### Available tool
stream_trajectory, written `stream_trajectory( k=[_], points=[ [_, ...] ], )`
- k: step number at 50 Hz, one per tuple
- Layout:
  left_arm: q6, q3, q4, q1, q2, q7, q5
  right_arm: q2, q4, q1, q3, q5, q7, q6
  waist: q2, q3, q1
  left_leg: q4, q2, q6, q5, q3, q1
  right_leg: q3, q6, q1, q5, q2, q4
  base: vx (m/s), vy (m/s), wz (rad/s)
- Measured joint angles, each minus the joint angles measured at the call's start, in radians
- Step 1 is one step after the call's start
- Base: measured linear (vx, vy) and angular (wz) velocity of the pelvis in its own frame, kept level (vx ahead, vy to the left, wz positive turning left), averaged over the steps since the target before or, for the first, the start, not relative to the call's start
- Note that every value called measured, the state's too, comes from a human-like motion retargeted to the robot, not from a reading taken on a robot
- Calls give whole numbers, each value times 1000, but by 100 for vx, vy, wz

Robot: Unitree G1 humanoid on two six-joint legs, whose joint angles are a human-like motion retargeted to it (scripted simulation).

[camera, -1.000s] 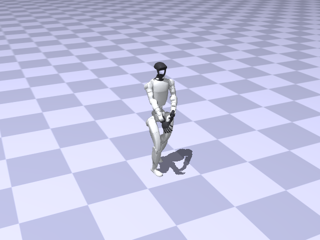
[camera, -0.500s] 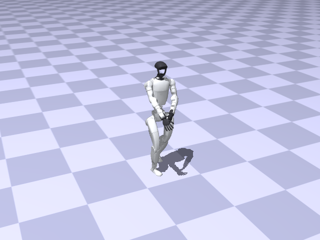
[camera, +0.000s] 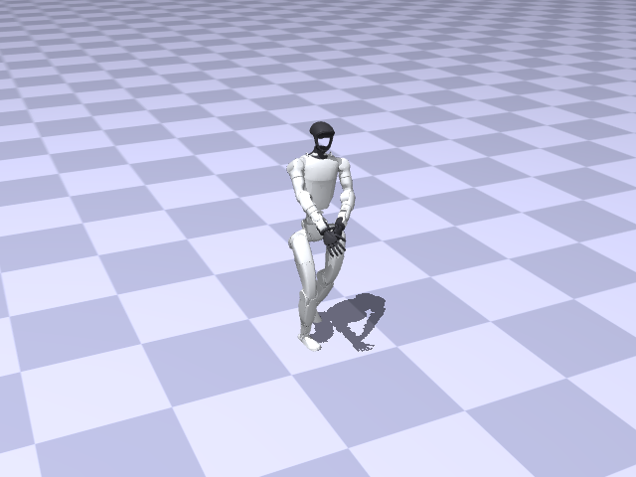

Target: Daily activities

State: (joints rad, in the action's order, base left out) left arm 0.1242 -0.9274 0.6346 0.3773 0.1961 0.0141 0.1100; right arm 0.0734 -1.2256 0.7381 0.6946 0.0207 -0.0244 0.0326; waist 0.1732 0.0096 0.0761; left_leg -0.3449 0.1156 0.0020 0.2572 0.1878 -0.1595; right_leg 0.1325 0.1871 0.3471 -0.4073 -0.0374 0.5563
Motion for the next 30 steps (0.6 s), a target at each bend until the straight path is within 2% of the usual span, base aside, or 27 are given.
stream_trajectory(
  k=[6, 8, 10, 12, 18, 20, 23, 25, 26, 27, 28, 29, 30],
  points=[
    [14, -2, -39, 9, 29, 10, -22, -1, -14, 35, -10, -22, 4, -4, 25, 25, 16, 14, 20, -1, -11, 9, 4, -19, 30, 42, -7, 27, 76, -7, -3, -6],
    [19, -5, -58, 9, 42, 10, -32, -5, -17, 48, -9, -26, 7, -7, 31, 32, 30, 12, 23, -3, -12, 23, 10, -69, 5, 55, -42, 74, 137, -6, -7, -36],
    [25, -7, -77, 7, 58, 9, -40, -11, -16, 62, -2, -27, 8, -12, 33, 36, 56, 7, 20, -8, -8, 52, 16, -195, -71, 62, -90, 186, 223, -3, -10, -62],
    [32, -13, -104, 7, 73, 2, -46, -14, -11, 82, 3, -25, 8, -16, 37, 43, 66, 1, 19, -10, -4, 56, 22, -253, -100, 75, -116, 255, 272, 0, -12, -22],
    [44, -20, -200, 8, 110, -41, -50, -43, 14, 120, 32, -6, 23, -29, 50, 51, 83, -22, -5, -15, 4, 43, 48, -266, -94, 106, -122, 318, 252, 7, -17, 8],
    [39, -6, -233, 10, 139, -63, -42, -60, 29, 125, 44, 3, 42, -28, 39, 38, 86, -29, -40, -23, 9, 31, 64, -285, -95, 88, -95, 293, 176, 15, -23, 5],
    [38, 13, -250, -15, 155, -74, -30, -90, 43, 93, 69, 19, 68, -28, 50, 46, 109, -115, -63, -27, 27, 18, 89, -284, -99, 75, -109, 284, 180, 16, -26, -1],
    [28, 43, -267, -34, 177, -81, -8, -111, 49, 75, 81, 37, 90, -22, 41, 46, 121, -202, -107, -48, 19, -14, 127, -303, -122, 46, -128, 242, 151, 19, -29, -14],
    [20, 64, -277, -50, 187, -82, 8, -125, 43, 65, 85, 47, 98, -18, 13, 44, 136, -277, -145, -125, -75, -92, 175, -315, -143, 23, -124, 185, 120, 17, -29, -41],
    [13, 82, -284, -66, 192, -80, 23, -137, 36, 52, 89, 56, 104, -14, -7, 44, 150, -352, -178, -177, -138, -145, 216, -325, -161, 5, -126, 141, 104, 16, -27, -40],
    [11, 95, -286, -82, 190, -76, 37, -144, 26, 36, 91, 65, 105, -10, -12, 50, 162, -426, -204, -179, -140, -146, 245, -328, -173, -3, -139, 124, 116, 17, -25, -2],
    [8, 109, -289, -96, 185, -71, 50, -148, 13, 22, 92, 73, 105, -5, -7, 58, 168, -490, -242, -98, 12, -126, 286, -332, -183, -13, -151, 124, 124, 17, -25, 36],
    [5, 122, -291, -109, 180, -67, 63, -149, -1, 8, 92, 82, 104, 0, 4, 69, 171, -549, -285, 25, 241, -96, 334, -336, -193, -25, -163, 131, 129, 19, -22, 35]
  ],
)
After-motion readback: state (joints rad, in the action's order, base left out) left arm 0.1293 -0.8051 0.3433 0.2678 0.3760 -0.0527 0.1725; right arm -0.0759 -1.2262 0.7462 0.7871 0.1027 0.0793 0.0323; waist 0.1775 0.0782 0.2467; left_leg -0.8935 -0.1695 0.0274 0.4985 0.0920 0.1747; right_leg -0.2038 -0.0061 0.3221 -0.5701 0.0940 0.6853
